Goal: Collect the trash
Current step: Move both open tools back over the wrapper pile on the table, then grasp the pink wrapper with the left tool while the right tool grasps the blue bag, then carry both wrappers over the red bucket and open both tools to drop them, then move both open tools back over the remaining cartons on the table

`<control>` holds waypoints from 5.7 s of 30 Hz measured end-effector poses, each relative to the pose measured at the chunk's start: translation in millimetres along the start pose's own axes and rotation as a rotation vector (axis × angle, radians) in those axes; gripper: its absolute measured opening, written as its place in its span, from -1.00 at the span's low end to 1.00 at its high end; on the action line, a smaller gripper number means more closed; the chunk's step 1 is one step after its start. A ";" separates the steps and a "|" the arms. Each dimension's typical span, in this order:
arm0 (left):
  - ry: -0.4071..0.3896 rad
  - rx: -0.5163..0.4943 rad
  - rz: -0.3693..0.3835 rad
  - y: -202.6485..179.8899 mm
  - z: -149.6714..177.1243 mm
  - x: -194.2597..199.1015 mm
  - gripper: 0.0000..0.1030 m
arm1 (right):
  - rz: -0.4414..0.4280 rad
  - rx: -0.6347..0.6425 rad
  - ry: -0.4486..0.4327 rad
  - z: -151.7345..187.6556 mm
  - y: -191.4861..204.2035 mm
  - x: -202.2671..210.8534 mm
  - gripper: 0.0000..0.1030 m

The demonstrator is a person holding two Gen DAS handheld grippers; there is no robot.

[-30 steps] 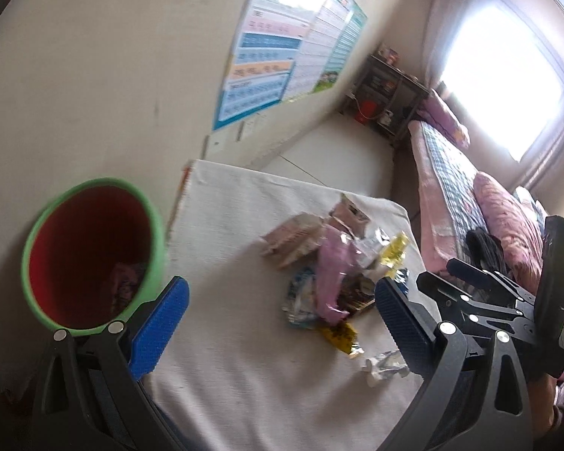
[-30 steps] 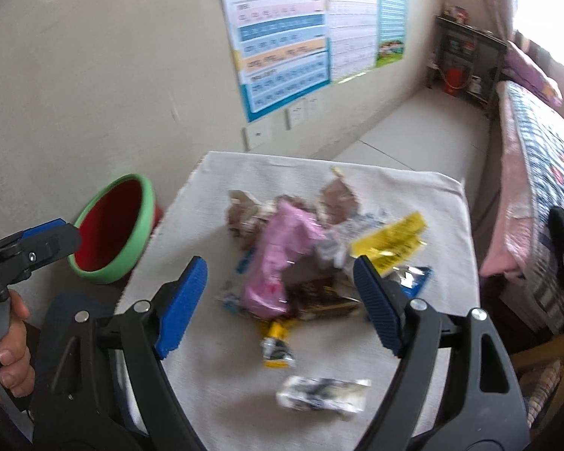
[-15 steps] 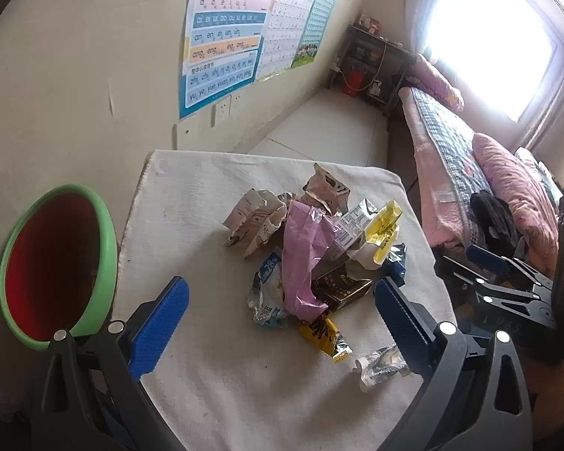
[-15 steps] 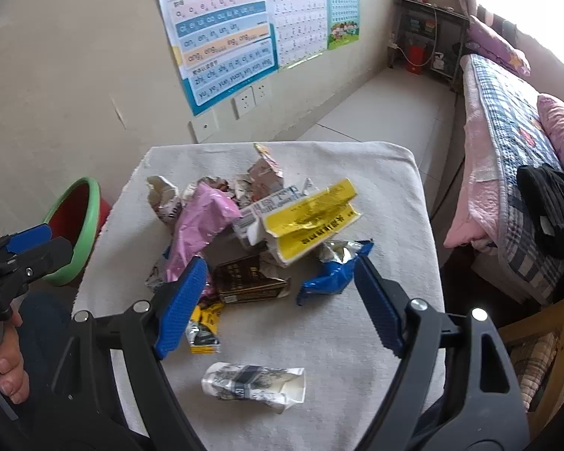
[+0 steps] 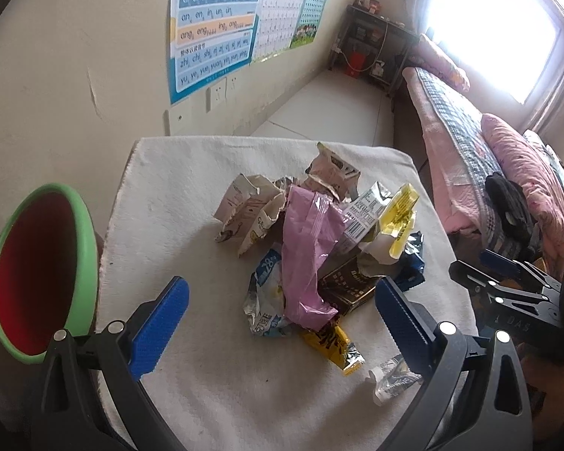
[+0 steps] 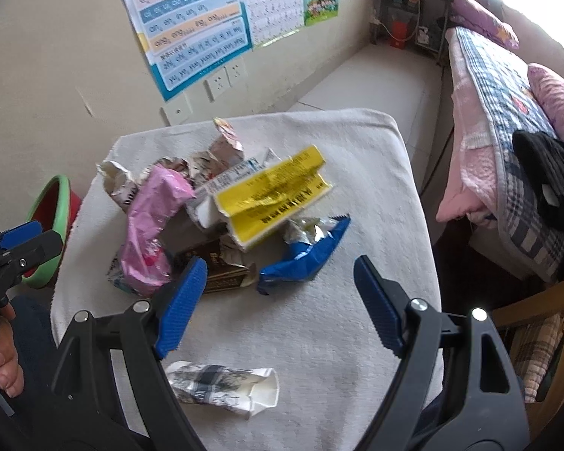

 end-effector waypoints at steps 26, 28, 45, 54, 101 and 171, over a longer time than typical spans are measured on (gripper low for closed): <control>0.166 -0.030 -0.027 10.1 -1.7 -95.0 0.78 | -0.005 -0.099 0.171 5.4 -18.9 -96.1 0.53; 0.177 -0.036 -0.035 10.0 -0.9 -99.4 0.62 | -0.009 -0.104 0.178 6.2 -19.0 -99.9 0.53; 0.191 -0.070 0.026 -1.1 9.0 -88.2 -0.57 | -0.043 -0.087 0.172 15.9 -24.0 -85.2 -0.44; 0.123 -0.073 0.071 -6.5 10.0 -47.6 -0.58 | -0.026 -0.084 0.087 12.0 -30.9 -37.1 -0.44; -0.151 0.193 -0.175 181.3 12.8 127.9 -0.58 | -0.357 0.335 -0.091 -35.3 273.7 66.3 -0.44; -0.188 0.222 -0.078 163.3 7.8 126.8 0.82 | -0.248 0.310 -0.065 -27.4 254.2 43.6 0.62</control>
Point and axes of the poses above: each gripper's, at about its wrist camera, not at the fingertips, and x roughly against the way its jaws point, y to its left, z to its underside, the point moved 7 cm from there along -x, roughly the way its jaws point, and after that the axes turned 4 degrees about z, right-handed, at the moved point
